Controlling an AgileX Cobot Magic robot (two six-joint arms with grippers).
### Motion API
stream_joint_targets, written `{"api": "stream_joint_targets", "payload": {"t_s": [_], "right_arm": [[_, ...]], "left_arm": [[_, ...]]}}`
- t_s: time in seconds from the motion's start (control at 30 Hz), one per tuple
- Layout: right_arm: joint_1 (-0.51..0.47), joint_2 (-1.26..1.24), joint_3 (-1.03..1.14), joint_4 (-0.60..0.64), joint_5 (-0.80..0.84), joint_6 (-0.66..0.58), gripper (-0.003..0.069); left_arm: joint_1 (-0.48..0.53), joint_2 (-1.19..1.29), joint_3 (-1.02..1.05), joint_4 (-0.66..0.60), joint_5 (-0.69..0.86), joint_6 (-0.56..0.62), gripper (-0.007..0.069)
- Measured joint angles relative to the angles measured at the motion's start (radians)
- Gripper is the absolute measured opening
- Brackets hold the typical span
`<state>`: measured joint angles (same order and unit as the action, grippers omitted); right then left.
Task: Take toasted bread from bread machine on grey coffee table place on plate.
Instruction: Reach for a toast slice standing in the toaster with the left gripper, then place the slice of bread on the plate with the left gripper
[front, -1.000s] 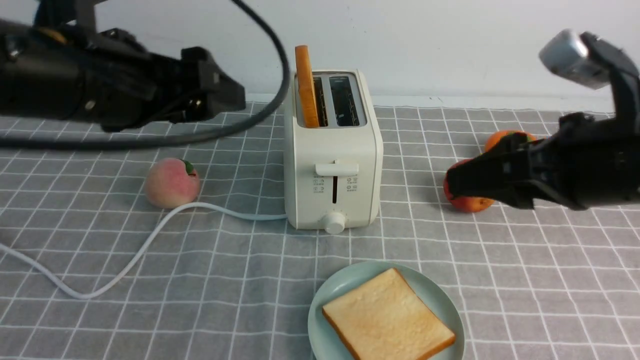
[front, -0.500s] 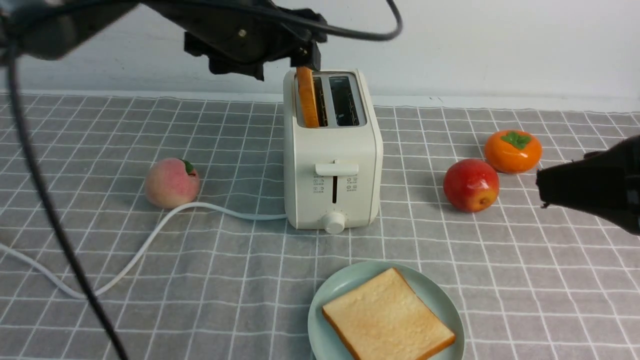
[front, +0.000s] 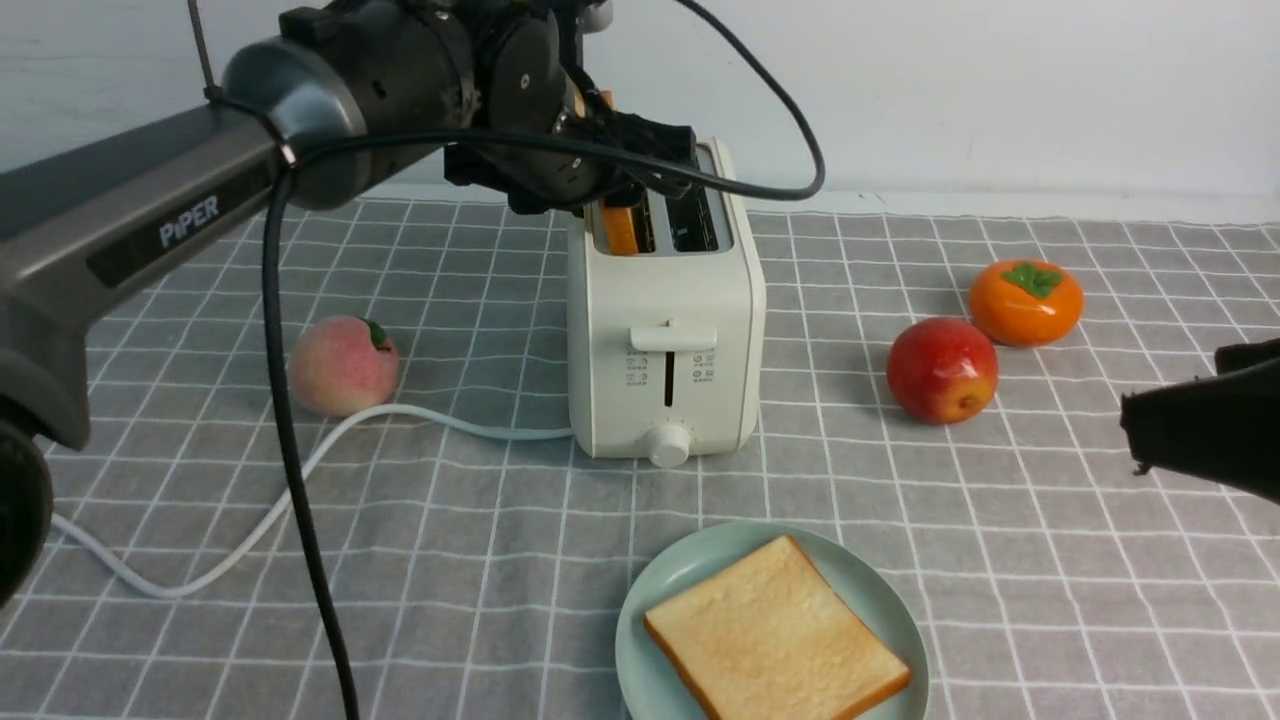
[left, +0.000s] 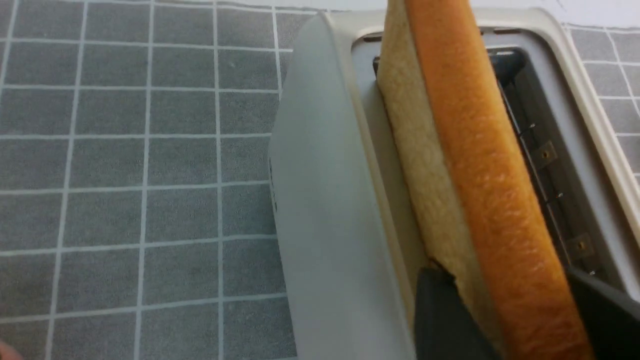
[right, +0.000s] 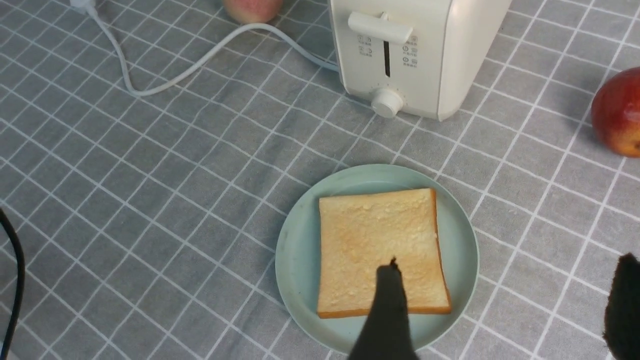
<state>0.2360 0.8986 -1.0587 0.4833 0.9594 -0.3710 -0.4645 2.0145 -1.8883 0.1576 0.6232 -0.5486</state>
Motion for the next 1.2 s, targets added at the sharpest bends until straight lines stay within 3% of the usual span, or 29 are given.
{"api": "stream_joint_targets", "payload": {"t_s": [0.07,0.13,0.4,0.5,0.6,0.7,0.8,0.83,0.87,1.0,1.2], "right_arm": [[0.000,0.000,0.000,-0.001,0.001,0.000,0.0538],[0.000,0.000,0.001,-0.002,0.001,0.000,0.0537],[0.000,-0.001,0.001,-0.023,-0.002,-0.001,0.0538],[0.000,-0.001,0.001,-0.024,-0.002,-0.001,0.0538],[0.000,-0.001,0.001,-0.024,-0.002,-0.001,0.0538],[0.000,-0.001,0.001,-0.024,-0.002,-0.001,0.0538],[0.000,-0.001,0.001,-0.026,-0.002,-0.001,0.0538],[0.000,-0.001,0.001,-0.027,-0.002,-0.001,0.0538],[0.000,-0.001,0.001,-0.027,-0.002,-0.001,0.0538],[0.000,-0.001,0.001,-0.027,-0.002,-0.001,0.0538],[0.000,-0.001,0.001,-0.027,0.011,0.008,0.0538]], "left_arm": [[0.000,-0.001,-0.004,0.009,-0.004,-0.004,0.0145],[0.000,-0.012,-0.004,0.016,0.004,-0.005,0.0091],[0.000,-0.262,-0.005,0.069,0.097,-0.007,0.0091],[0.000,-0.409,-0.012,0.046,0.211,0.009,0.0091],[0.001,-0.531,0.022,-0.114,0.396,0.157,0.0091],[0.001,-0.568,0.141,-0.399,0.499,0.388,0.0091],[0.000,-0.543,0.296,-0.639,0.523,0.586,0.0091],[0.000,-0.536,0.308,-0.676,0.523,0.598,0.0091],[0.000,-0.507,0.386,-0.794,0.512,0.678,0.0091],[0.000,-0.405,0.542,-1.049,0.421,0.861,0.0091],[0.000,-0.271,0.581,-1.180,0.341,0.950,0.0093]]}}
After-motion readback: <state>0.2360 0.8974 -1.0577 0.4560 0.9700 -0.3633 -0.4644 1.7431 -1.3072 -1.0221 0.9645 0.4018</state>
